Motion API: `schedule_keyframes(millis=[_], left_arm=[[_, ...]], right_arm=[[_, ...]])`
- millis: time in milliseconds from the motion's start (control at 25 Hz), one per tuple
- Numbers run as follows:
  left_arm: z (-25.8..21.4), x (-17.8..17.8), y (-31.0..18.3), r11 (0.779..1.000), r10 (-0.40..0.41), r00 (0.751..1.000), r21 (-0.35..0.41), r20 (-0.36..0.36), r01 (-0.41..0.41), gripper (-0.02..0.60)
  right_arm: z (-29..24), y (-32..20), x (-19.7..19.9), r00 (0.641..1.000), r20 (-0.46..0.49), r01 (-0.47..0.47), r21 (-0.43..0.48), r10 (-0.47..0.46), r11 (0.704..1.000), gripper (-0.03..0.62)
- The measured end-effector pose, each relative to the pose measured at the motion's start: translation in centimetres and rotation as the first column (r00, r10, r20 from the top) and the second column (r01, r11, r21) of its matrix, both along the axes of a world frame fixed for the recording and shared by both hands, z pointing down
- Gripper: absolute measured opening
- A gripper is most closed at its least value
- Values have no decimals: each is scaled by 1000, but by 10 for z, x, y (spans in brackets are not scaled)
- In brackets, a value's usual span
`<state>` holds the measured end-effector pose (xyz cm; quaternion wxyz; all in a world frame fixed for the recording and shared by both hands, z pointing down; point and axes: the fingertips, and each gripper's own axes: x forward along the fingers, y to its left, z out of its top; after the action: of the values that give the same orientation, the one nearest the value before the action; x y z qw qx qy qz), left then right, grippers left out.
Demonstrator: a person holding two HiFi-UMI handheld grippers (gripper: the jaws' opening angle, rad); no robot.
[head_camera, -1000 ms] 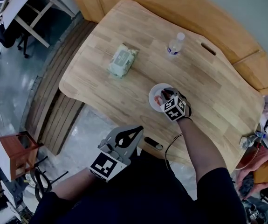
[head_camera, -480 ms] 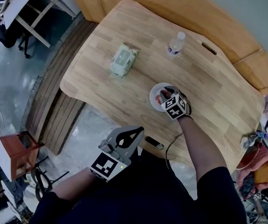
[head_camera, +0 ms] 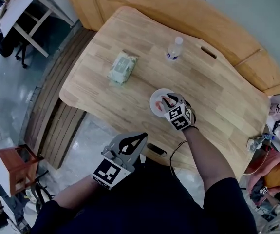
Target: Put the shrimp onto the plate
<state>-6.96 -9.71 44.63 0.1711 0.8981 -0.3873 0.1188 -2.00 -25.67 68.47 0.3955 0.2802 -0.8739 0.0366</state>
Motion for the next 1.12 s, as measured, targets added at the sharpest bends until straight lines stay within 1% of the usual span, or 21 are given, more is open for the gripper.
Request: schedule_keyframes(millis=[200,360,480,600,800,1120], left_arm=[[-8,8,4,1000,21,1000,23,-10,-20,5],[-13,14,9,997,57,998,46,4,-57,5],[-15,16,14,997,65,998,51,-6,-65,5],[-17,18,19,995,82,997,57,0,-82,5],[-20,22,25,992,104,995,69,-3,-104,5],[-32,30,27,986,135,991,97,-6,-134,5]], right_arm=[[-31,16,6,997,67,-41,26,40,999,103],[-54,33,16,991,108,-82,40,77,996,103],[-70,47,23,983,144,-118,44,110,992,103],[-87,64,29,974,181,-147,42,137,988,94],[-120,92,29,954,248,-182,45,165,982,77],[-179,131,21,908,378,-215,48,182,975,58]])
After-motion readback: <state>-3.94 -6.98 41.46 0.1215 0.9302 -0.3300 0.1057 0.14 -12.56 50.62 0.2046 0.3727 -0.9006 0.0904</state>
